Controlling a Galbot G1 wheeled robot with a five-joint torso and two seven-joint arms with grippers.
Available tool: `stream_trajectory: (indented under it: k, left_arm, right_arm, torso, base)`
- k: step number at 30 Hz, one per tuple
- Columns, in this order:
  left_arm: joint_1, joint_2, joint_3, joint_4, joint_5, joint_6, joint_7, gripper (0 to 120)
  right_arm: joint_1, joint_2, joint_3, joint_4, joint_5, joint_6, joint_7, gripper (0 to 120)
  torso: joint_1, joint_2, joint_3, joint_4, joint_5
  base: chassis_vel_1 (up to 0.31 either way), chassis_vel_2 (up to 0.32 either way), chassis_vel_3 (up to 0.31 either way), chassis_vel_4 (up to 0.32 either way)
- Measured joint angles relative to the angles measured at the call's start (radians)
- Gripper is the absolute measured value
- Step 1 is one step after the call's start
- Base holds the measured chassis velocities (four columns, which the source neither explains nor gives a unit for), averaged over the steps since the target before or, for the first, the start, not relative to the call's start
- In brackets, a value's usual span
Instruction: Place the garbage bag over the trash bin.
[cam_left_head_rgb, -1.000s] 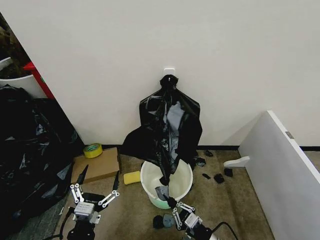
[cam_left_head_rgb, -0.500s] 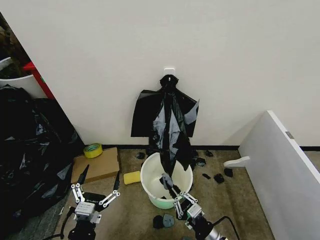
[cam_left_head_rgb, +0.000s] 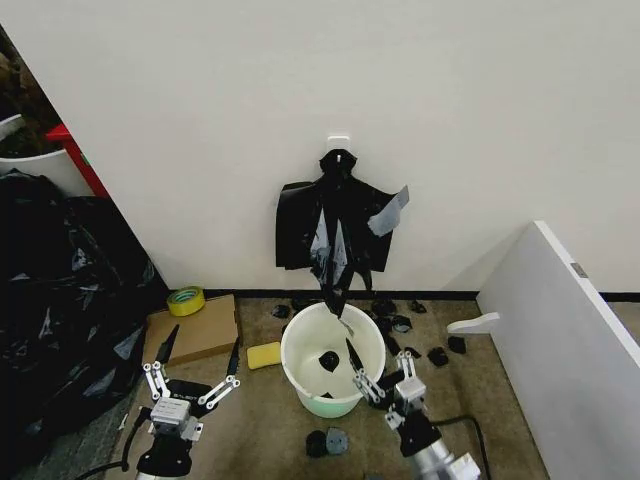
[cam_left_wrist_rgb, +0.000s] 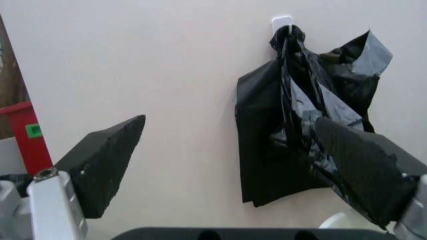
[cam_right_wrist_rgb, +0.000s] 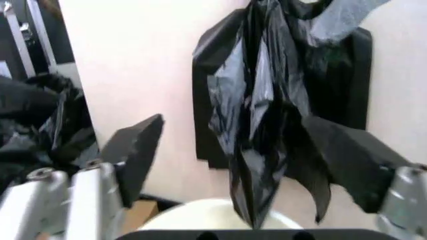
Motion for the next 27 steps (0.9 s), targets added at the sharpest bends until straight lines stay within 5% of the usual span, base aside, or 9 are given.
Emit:
stream_trajectory:
  k: [6,16,27]
  left_arm:
    - [0.004,-0.002,-0.006,-0.001,0.000,0.007,0.001,100]
    - [-0.003,-0.015,-0.010,-0.001,0.000,0.015,0.003,100]
    - [-0.022,-0.006,-0.014,-0.002,-0.017,0.022,0.004,100]
  right_arm:
    - [0.173,-0.014,-0.056,-0.078,0.110,-0.099,0.040,99]
    - [0.401,-0.006,-0.142,-0.221,0.255,-0.195,0.117,98]
    - [0.486,0.017,-0.166,-0.331,0.270,-0.180,0.139,57]
  torso:
    - [0.000,0.000,0.000,0.0001,0.0001]
    - [0.000,0.000,0.000,0.0000,-0.0001]
    - [0.000,0.000,0.000,-0.0001,0.0000]
  base:
    - [0.000,0.000,0.000,0.000]
    - [0.000,0.000,0.000,0.000]
    - [0.000,0.000,0.000,0.000]
